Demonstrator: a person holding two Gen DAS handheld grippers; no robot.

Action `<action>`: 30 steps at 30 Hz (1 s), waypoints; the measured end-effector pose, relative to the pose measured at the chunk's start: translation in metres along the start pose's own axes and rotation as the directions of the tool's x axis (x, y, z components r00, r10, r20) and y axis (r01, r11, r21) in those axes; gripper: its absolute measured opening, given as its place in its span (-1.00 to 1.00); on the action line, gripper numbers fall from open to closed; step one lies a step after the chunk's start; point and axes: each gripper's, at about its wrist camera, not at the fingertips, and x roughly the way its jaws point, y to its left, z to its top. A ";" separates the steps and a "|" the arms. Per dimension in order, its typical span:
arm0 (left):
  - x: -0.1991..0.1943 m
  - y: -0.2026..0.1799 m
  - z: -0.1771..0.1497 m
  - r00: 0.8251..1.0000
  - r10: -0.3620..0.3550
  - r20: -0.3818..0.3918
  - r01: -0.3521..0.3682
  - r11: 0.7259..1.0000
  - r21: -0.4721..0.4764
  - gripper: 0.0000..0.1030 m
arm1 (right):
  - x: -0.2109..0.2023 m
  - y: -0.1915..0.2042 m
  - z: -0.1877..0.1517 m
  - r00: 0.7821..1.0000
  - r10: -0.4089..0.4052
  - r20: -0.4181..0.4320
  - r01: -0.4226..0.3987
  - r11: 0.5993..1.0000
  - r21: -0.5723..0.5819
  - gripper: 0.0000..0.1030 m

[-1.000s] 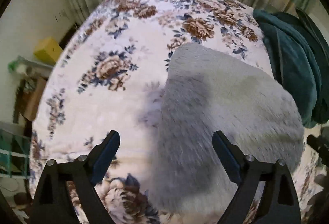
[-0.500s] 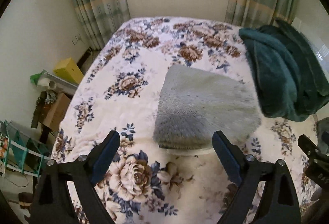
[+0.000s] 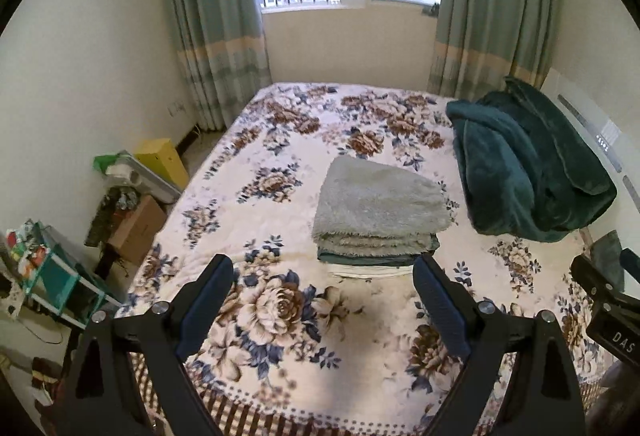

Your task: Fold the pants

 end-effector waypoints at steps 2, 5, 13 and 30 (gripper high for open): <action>-0.026 -0.001 -0.009 1.000 0.001 0.026 -0.001 1.000 0.001 0.78 | -0.032 -0.004 -0.009 1.000 0.013 0.017 -0.013 1.000 -0.004 1.00; -0.062 -0.004 -0.022 0.998 0.004 0.060 -0.004 1.000 0.004 0.78 | -0.076 -0.009 -0.022 0.999 0.021 0.040 -0.021 1.000 -0.017 1.00; -0.127 -0.005 -0.045 0.994 -0.003 0.106 0.005 1.000 -0.019 0.78 | -0.178 -0.026 -0.048 0.994 0.000 0.111 0.003 1.000 -0.029 1.00; -0.177 0.000 -0.075 0.993 -0.052 0.104 0.051 0.999 0.009 0.97 | -0.271 -0.028 -0.078 0.990 -0.015 0.141 0.014 1.000 0.007 1.00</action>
